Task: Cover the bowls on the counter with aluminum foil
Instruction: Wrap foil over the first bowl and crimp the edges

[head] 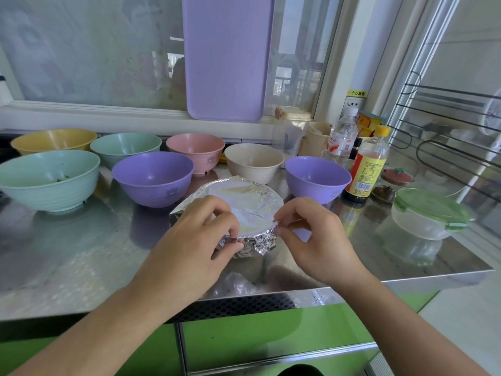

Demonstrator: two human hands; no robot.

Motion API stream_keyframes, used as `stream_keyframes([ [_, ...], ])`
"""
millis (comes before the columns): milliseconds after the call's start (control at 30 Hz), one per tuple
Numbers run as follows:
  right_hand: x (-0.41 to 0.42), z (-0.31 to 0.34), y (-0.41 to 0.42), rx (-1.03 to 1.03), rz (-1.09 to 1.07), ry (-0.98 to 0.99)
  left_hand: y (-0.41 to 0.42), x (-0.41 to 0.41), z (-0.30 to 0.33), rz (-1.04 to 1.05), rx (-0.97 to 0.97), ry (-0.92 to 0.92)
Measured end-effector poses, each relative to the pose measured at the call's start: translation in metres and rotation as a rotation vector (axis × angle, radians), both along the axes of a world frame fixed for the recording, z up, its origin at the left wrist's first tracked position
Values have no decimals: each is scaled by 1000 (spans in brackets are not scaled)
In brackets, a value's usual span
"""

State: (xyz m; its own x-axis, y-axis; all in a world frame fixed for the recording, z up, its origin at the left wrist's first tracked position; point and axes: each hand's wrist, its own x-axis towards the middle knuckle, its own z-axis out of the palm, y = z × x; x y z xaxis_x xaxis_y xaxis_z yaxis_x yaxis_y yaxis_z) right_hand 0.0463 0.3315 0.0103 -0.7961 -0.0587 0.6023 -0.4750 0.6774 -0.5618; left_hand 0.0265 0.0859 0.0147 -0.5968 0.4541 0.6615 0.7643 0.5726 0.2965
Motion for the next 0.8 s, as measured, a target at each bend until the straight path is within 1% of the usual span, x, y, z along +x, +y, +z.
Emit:
stream_keyframes([
  [200, 6, 4, -2, 96, -34, 108, -6, -2, 2, 10, 19, 11],
  [367, 11, 6, -13, 148, 40, 148, -1, 1, 1, 15, 18, 5],
  [467, 11, 10, -10, 104, 76, 102, 1, 0, -1, 42, 18, 47],
  [567, 10, 9, 0, 56, 30, 53, 3, -1, -2, 35, 44, 55],
  [700, 9, 3, 1, 12, -25, 52, 5, -2, -3, 36, 70, 36],
  [800, 10, -2, -4, -126, -26, -10, 4, -5, -6, 38, 91, 9],
])
